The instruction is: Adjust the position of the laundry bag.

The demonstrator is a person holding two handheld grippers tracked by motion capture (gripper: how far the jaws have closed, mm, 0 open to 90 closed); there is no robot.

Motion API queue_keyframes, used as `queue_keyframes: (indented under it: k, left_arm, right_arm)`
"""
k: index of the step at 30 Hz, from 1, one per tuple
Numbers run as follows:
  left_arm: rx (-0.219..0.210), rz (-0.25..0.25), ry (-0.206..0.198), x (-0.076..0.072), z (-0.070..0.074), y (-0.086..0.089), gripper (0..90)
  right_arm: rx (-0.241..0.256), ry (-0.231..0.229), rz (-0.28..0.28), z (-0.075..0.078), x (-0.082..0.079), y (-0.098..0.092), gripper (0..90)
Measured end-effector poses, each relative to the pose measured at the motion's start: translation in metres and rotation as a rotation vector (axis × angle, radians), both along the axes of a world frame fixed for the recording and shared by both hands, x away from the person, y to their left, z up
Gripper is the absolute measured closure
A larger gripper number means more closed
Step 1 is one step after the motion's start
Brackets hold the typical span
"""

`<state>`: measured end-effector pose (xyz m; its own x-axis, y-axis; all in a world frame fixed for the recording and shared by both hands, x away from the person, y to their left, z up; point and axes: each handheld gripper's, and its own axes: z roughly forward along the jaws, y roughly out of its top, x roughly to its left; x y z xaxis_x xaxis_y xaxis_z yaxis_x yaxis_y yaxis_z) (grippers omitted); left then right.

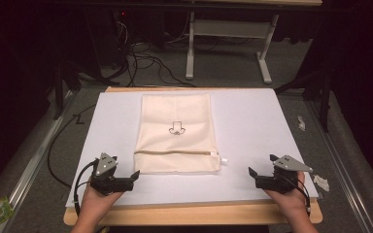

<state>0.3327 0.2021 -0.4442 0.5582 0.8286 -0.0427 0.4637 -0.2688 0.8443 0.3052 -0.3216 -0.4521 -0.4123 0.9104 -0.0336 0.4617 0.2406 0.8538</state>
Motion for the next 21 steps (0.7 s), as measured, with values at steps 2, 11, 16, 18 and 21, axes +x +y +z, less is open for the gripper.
queue_keyframes:
  k: [2, 11, 16, 18, 21]
  left_arm:
    - [-0.018, 0.013, -0.014, 0.001, 0.001, 0.002, 2.5]
    - [-0.001, -0.007, -0.013, 0.006, -0.004, -0.002, 2.3]
    - [-0.035, -0.005, -0.015, 0.007, -0.001, 0.0, 3.3]
    - [-0.04, -0.006, -0.012, 0.007, -0.001, 0.0, 3.8]
    - [-0.073, -0.014, -0.013, 0.007, -0.001, -0.001, 4.2]
  right_arm:
    - [0.014, -0.01, 0.006, 0.002, 0.0, 0.001, 6.4]
    - [0.029, -0.039, -0.01, 0.007, -0.005, -0.006, 5.5]
    - [0.037, -0.028, 0.009, 0.004, -0.003, 0.002, 7.6]
    - [0.039, -0.025, 0.015, 0.004, -0.003, 0.005, 8.3]
    - [0.033, -0.013, 0.049, 0.003, -0.001, 0.018, 10.9]
